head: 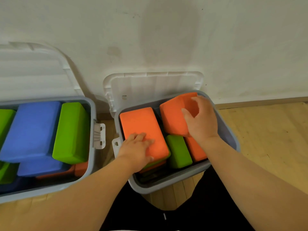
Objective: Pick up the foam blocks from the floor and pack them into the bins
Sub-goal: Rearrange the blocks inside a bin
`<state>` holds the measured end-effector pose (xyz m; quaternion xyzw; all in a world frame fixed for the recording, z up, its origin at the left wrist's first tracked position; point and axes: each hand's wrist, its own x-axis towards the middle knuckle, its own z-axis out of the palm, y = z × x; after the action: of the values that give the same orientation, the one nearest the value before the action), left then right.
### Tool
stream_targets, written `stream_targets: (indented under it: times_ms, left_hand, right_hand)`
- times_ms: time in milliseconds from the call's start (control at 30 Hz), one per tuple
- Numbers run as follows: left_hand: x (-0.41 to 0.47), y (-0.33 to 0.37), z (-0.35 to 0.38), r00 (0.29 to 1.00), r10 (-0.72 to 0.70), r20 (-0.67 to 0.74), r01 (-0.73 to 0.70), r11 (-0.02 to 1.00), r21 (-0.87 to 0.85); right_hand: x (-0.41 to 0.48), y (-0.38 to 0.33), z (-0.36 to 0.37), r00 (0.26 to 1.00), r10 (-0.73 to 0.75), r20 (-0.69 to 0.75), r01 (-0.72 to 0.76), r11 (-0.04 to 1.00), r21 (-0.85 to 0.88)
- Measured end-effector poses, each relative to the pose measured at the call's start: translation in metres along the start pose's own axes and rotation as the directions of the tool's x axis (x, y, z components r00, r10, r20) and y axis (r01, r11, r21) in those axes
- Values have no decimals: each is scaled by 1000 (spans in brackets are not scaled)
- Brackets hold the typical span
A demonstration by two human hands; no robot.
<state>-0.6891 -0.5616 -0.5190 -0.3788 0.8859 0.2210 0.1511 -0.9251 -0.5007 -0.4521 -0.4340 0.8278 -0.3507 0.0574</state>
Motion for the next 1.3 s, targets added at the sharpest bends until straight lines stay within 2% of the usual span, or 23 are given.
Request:
stream_targets:
  times_ms: [167,333,500,633,767,933,1300]
  left_hand:
    - [5,-2,-6,1000,19,23,-19,1000,22]
    - [24,-14,-17,998,62,-3,-61,987,146]
    - [49,-37,-11,991,16,130,-31,993,110]
    - [50,-45,-1,995,54,89,-62,994,85]
    - [51,-49,3,996,56,69,-60,997,50]
    - [56,-44,2,995,65,78,-69,997,47]
    - [58,-39,-1,997,38,70,-42,997,59]
  right_hand:
    - [4,8,21,959,-33,282,87,980,-180]
    - [40,2,31,923,-71,379,200,929,-311]
    - [56,21,77,862,40,506,222,867,-447]
    - [60,27,118,888,33,459,232,830,-508]
    - [56,37,140,868,79,491,226,817,-530]
    - [61,63,135,858,129,496,175,836,-520]
    - [69,68,140,807,155,570,207,830,-518]
